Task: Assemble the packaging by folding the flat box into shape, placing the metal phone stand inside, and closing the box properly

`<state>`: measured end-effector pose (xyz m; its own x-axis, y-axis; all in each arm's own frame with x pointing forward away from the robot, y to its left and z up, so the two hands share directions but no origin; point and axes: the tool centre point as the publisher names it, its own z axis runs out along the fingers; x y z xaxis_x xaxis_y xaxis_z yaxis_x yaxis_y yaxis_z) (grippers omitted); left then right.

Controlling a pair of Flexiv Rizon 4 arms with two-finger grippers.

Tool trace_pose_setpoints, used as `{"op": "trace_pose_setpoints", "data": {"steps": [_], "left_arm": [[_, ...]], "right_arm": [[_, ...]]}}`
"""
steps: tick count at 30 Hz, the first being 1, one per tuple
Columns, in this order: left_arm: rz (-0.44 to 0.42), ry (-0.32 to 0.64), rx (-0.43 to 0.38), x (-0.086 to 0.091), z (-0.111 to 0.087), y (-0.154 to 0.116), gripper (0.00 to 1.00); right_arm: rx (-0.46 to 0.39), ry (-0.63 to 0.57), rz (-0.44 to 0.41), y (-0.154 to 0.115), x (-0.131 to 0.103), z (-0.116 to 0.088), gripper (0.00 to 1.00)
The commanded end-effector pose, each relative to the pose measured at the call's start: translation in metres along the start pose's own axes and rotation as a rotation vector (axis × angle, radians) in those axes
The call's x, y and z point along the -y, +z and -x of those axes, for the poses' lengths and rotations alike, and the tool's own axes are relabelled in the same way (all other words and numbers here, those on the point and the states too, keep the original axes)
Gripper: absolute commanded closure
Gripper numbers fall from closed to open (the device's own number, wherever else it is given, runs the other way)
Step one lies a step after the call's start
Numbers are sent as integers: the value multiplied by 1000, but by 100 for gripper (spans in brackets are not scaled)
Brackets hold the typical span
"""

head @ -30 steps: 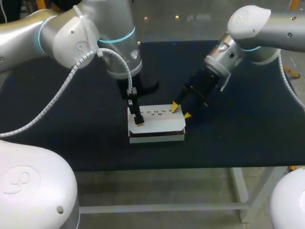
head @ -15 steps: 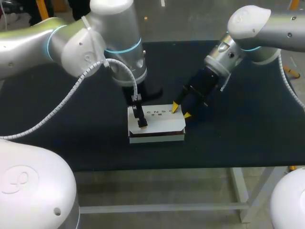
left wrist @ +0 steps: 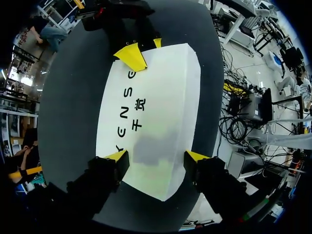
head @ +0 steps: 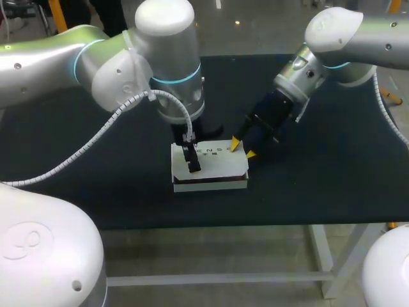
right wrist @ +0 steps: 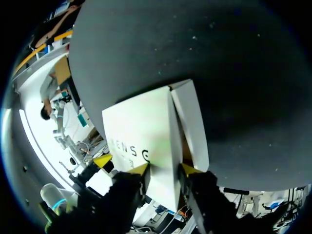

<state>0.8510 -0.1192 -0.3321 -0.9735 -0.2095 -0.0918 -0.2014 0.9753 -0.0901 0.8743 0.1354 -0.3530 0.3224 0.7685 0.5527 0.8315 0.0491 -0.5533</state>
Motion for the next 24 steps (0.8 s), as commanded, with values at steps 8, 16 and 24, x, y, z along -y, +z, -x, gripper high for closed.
{"op": "trace_pose_setpoints", "data": {"steps": [8,16,24], "left_arm": [[21,7,103,6,-6,6,20],[19,-6,170,11,-4,8,24],[5,2,215,13,-2,10,44]], "right_arm": [[1,-1,-4,0,-1,0,58],[1,-1,-4,0,-1,0,57],[1,-1,-4,0,-1,0,57]]}}
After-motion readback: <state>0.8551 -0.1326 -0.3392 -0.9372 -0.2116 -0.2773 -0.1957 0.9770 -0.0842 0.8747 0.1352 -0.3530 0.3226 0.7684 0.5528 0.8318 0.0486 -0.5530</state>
